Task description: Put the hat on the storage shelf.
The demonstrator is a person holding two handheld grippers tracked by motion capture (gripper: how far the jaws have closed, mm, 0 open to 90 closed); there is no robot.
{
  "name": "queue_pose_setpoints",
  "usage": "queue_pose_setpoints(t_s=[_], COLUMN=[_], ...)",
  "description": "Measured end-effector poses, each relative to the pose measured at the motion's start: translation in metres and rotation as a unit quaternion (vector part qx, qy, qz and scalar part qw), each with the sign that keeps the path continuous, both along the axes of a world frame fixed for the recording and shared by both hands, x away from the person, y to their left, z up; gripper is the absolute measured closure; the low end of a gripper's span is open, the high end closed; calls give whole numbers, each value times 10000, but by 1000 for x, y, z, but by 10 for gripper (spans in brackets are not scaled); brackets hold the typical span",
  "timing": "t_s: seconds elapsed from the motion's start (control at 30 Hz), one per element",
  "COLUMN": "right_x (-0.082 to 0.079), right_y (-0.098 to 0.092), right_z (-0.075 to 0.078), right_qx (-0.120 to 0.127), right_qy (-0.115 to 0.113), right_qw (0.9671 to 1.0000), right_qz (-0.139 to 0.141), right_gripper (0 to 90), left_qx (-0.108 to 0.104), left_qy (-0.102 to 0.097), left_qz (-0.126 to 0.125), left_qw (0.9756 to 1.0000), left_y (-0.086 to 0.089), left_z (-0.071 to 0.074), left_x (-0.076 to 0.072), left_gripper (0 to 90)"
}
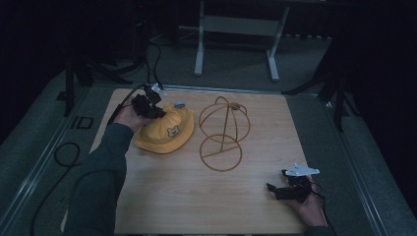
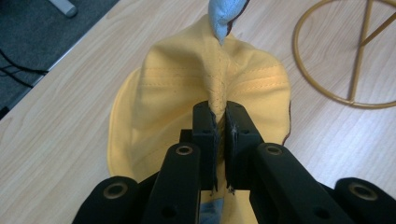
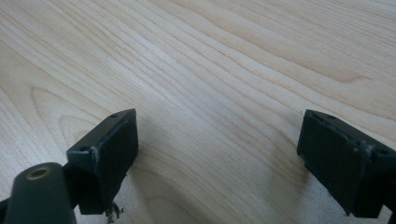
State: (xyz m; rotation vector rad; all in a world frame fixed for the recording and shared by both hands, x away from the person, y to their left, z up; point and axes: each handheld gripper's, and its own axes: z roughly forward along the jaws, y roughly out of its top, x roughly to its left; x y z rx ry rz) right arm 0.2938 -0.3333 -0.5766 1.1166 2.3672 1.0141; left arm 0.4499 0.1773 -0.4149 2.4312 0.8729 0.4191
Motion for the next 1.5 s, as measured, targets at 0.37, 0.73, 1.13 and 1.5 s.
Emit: queue_pose_setpoints(t_s=[0.37, 0.73, 1.13, 1.5], right_x=[0, 0, 0, 0], right_y=[0, 0, 0, 0], right_z=[0, 0, 0, 0], right_qx=[0, -1, -1, -1], right_qy=[1, 0, 0, -3], right_qw=[10000, 10000, 10000, 10000], right_qz=[-2, -1, -1, 0], right_gripper=[124, 124, 124, 124], left_qx=[-13, -142, -310, -316], left_qy=[-73, -228, -315, -297], left_qz=[-105, -157, -246, -325], left_qw=[9999, 9995, 9987, 9985], left_y=[4, 9, 14, 16], left_z=[13, 25, 38, 43], left_x=[-11, -21, -33, -40], left_gripper=[841, 841, 841, 841])
